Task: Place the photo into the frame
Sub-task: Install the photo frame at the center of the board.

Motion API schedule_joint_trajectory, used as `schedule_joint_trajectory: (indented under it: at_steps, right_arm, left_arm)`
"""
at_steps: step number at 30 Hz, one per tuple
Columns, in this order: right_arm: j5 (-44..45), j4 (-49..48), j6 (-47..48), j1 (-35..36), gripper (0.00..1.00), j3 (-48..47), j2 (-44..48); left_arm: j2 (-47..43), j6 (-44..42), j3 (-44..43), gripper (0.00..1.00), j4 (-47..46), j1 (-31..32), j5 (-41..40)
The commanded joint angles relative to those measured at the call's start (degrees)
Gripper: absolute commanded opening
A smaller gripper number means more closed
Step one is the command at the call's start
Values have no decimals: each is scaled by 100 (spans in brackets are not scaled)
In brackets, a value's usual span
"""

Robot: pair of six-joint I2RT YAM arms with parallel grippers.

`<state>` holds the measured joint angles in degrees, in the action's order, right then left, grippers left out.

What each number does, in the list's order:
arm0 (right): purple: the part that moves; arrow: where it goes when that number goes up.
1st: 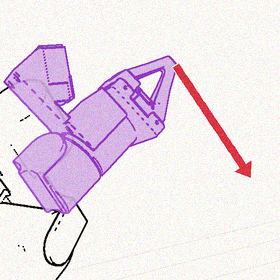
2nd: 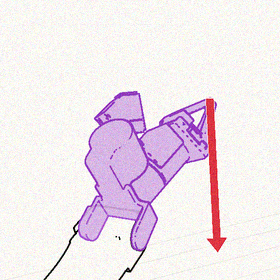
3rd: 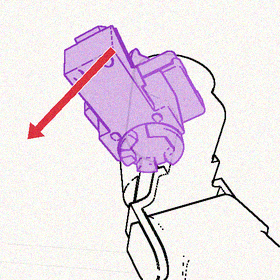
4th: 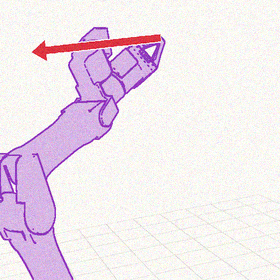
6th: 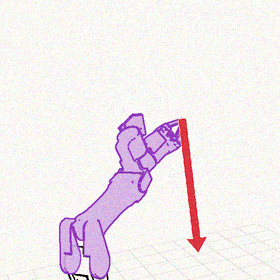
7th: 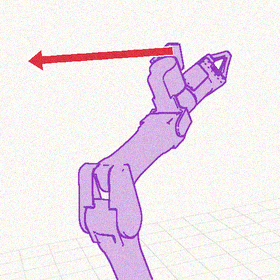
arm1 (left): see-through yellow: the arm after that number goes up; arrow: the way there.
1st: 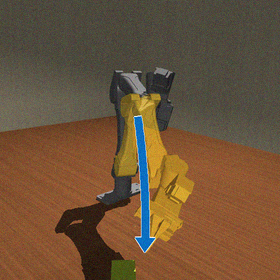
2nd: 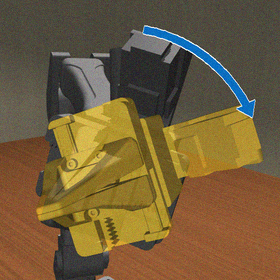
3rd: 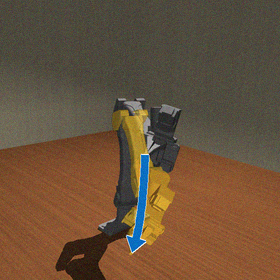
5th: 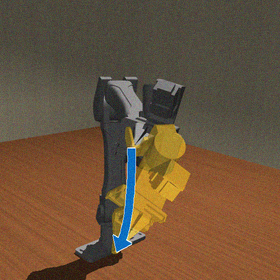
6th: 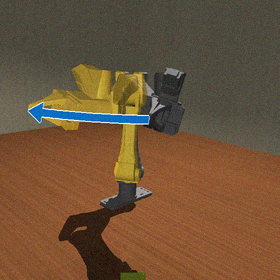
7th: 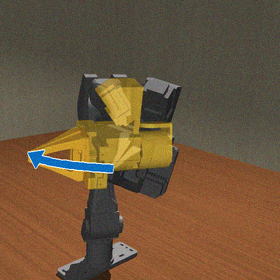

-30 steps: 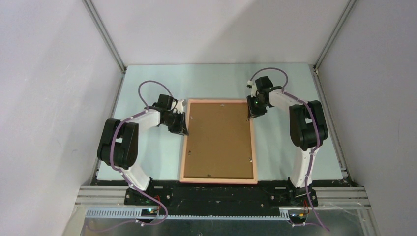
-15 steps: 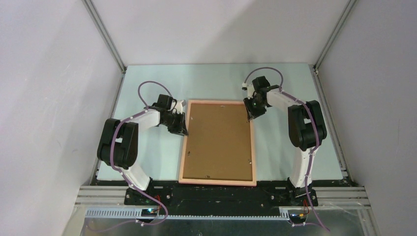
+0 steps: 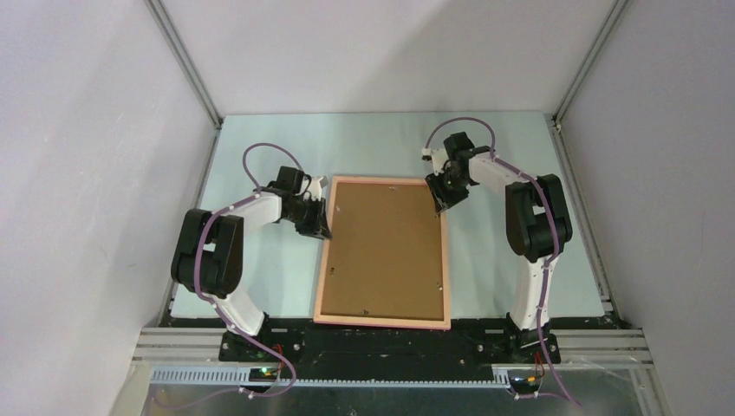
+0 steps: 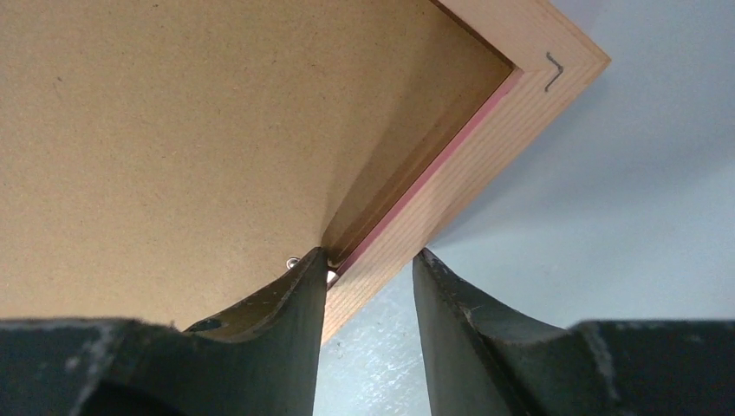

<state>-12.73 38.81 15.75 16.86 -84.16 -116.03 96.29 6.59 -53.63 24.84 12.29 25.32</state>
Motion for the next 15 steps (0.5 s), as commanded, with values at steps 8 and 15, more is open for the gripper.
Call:
schedule_joint_trajectory:
  at_steps: [8, 15]
  right_arm:
    - [-1033, 553, -644, -562, 50, -637, 83]
    - [-1177, 468, -729, -593, 53, 296, 746]
  left_arm:
    - [-173, -61, -43, 0, 89, -59, 114]
    - [-130, -79, -57, 0, 83, -112, 62]
